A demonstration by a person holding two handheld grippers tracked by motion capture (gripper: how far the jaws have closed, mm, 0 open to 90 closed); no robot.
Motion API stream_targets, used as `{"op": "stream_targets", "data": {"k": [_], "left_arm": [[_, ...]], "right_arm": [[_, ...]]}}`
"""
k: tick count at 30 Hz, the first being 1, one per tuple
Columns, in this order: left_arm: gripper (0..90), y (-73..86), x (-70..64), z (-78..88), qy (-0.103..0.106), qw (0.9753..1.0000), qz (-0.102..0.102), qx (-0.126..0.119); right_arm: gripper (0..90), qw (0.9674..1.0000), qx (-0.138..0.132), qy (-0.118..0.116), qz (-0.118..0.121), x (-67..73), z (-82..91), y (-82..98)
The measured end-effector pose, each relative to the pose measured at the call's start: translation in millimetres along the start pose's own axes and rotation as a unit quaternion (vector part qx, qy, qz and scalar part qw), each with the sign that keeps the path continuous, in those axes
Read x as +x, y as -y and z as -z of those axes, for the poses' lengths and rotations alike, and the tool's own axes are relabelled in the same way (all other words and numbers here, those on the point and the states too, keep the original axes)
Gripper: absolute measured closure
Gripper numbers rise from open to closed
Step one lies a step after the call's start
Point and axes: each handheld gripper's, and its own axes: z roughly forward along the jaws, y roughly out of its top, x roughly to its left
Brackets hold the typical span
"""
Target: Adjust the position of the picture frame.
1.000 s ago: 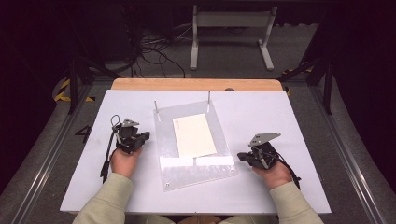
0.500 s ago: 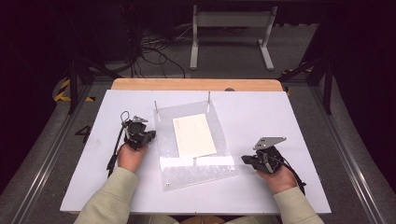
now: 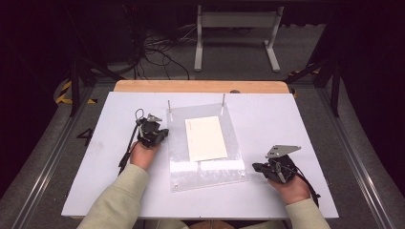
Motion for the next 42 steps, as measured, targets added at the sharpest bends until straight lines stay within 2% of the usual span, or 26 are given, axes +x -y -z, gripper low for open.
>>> {"op": "stream_targets", "data": {"k": [2, 5, 7, 10, 14, 17, 19, 21, 22, 23, 24, 25, 26, 27, 28, 29, 30, 34, 35, 37, 40, 41, 42], "left_arm": [[90.0, -2.6, -1.7, -4.0, 0.001, 1.0, 0.0, -0.005], [90.0, -8.1, -5.3, -7.2, 0.0, 1.0, -0.003, 0.004], [90.0, -10.9, -10.0, -13.1, 0.002, 0.9999, -0.015, -0.004], [90.0, -12.6, -12.4, -16.3, 0.004, 0.9998, -0.019, -0.009], [89.9, -12.6, -13.6, -16.7, 0.005, 0.9998, -0.018, -0.009], [89.4, -11.9, -11.0, -13.6, 0.02, 0.9996, -0.011, -0.014], [81.8, -11.2, -8.7, -7.2, 0.027, 0.9995, -0.01, -0.014], [74.1, -10.1, -8.2, 3.4, 0.052, 0.9986, -0.005, -0.011], [70.0, -7.7, -10.4, 16.4, 0.082, 0.9962, -0.027, -0.007], [65.2, -7.7, -10.4, 16.4, 0.082, 0.9962, -0.027, -0.007], [65.2, -6.4, -13.3, 21.4, 0.094, 0.9949, -0.037, 0.0], [60.4, -4.5, -19.4, 29.8, 0.104, 0.9928, -0.058, 0.013], [55.7, -2.2, -25.5, 36.2, 0.113, 0.9907, -0.071, 0.023], [54.2, 0.4, -30.3, 41.9, 0.117, 0.9884, -0.092, 0.027], [54.0, 3.9, -35.5, 47.5, 0.12, 0.987, -0.104, 0.024], [53.9, 10.5, -40.5, 54.0, 0.133, 0.9852, -0.108, 0.009], [54.1, 14.3, -42.9, 58.0, 0.145, 0.9831, -0.111, 0.007], [53.0, 31.4, -53.7, 74.5, 0.182, 0.9743, -0.132, 0.013], [53.0, 31.4, -53.7, 74.5, 0.182, 0.9743, -0.132, 0.013], [53.3, 40.8, -60.3, 80.6, 0.198, 0.9682, -0.151, 0.02], [53.4, 51.5, -69.9, 84.5, 0.211, 0.9621, -0.17, 0.033], [53.2, 56.2, -75.0, 84.0, 0.218, 0.9593, -0.175, 0.041], [53.0, 56.2, -75.0, 84.0, 0.218, 0.9593, -0.175, 0.041]], "right_arm": [[89.2, 1.0, -0.002, 0.002, -0.003, 0.7, 4.0, 3.2], [89.2, 0.9999, -0.004, 0.009, -0.01, 1.5, 10.9, 9.3], [89.2, 0.9998, -0.005, 0.012, -0.013, 2.5, 14.8, 13.6], [89.2, 0.9997, -0.006, 0.015, -0.017, 3.7, 19.0, 17.3], [89.2, 0.9997, -0.006, 0.014, -0.016, 5.5, 19.9, 18.2], [89.1, 0.9999, -0.005, 0.007, -0.008, 7.3, 17.2, 16.4], [89.1, 1.0, -0.006, 0.002, -0.002, 7.9, 14.8, 14.5], [87.8, 0.9999, -0.01, -0.009, 0.008, 7.2, 12.5, 10.8], [87.2, 0.9998, -0.011, -0.012, 0.012, 6.5, 11.4, 9.4], [86.7, 0.9997, -0.012, -0.016, 0.016, 6.0, 10.4, 8.1], [86.7, 0.9997, -0.012, -0.016, 0.016, 6.0, 10.4, 8.1], [86.4, 0.9996, -0.012, -0.018, 0.018, 5.9, 9.4, 7.1], [85.6, 0.9994, -0.012, -0.024, 0.024, 6.0, 7.9, 5.7], [84.8, 0.9992, -0.011, -0.027, 0.029, 6.5, 6.4, 4.7], [84.2, 0.999, -0.01, -0.03, 0.033, 7.1, 5.3, 3.7], [84.0, 0.9987, -0.01, -0.033, 0.037, 7.8, 4.4, 2.8], [83.5, 0.9984, -0.01, -0.036, 0.043, 8.7, 3.5, 1.8], [81.2, 0.9972, -0.01, -0.043, 0.06, 13.1, 2.4, -1.4], [81.2, 0.9972, -0.01, -0.043, 0.06, 13.1, 2.4, -1.4], [80.2, 0.9965, -0.01, -0.049, 0.067, 14.6, 1.3, -2.1], [78.5, 0.9956, -0.005, -0.054, 0.076, 15.9, -2.1, -2.9], [78.3, 0.9955, -0.003, -0.055, 0.077, 16.0, -3.0, -3.1], [78.3, 0.9955, -0.003, -0.055, 0.077, 16.0, -3.0, -3.1]]}}
